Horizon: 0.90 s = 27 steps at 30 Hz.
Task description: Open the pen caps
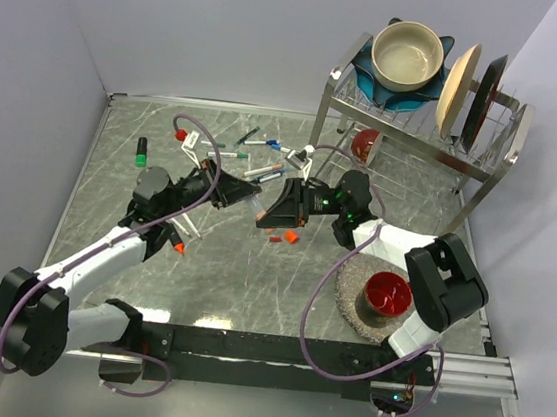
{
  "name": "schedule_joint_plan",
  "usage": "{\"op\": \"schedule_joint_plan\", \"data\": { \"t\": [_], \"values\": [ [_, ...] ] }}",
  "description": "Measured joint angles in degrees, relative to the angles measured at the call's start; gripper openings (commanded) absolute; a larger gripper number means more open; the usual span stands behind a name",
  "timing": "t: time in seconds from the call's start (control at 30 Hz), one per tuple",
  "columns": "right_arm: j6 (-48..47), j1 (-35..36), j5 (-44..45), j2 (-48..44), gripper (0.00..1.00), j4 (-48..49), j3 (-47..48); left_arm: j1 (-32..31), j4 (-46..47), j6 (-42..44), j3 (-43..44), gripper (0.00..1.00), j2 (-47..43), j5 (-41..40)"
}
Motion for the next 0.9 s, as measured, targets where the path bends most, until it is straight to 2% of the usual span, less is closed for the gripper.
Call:
{"op": "schedule_joint_plan", "data": {
  "t": [0.1, 0.23, 0.43, 0.5, 0.6, 0.67, 0.77, 0.9],
  "values": [
    [-4.13, -0.20, 0.37, -0.28, 0.00, -2.43, 0.00, 0.46, 0.07, -0.98, 0.31, 0.01, 0.79, 0.48],
    [-12.59, 0.44, 3.69, -2.29, 0.00, -10.40, 0.28, 4.31, -1.81, -2.49, 0.09, 0.01, 0.50, 2.73],
    [-22.58, 0.57, 2.89, -3.54, 0.00, -22.95, -0.94, 25.24, -3.43, -4.42, 0.33, 0.01, -7.67, -1.62],
    [-24.41, 0.57, 2.95, -3.54, 0.00, -25.46, -0.94, 28.61, -3.08, -4.46, 0.94, 0.01, -8.48, -1.53],
    [-29.53, 0.59, 4.46, -3.54, 0.00, -32.37, -0.20, 30.21, -5.18, -3.41, 1.97, 0.01, -8.00, -1.09],
    [-35.60, 0.74, 9.42, -3.54, 0.00, -40.26, 1.62, 30.27, -10.93, -0.76, 3.13, 0.01, -7.72, -1.25],
    [-44.63, 0.87, 21.92, -3.48, 0.00, -51.60, 5.97, 30.27, -22.25, 4.37, 5.62, 0.01, -6.93, -3.72],
    [-52.35, 0.83, 33.73, -1.84, 0.00, -59.63, 10.03, 30.71, -35.32, 8.92, 6.01, 0.01, -5.66, -9.25]
  ]
}}
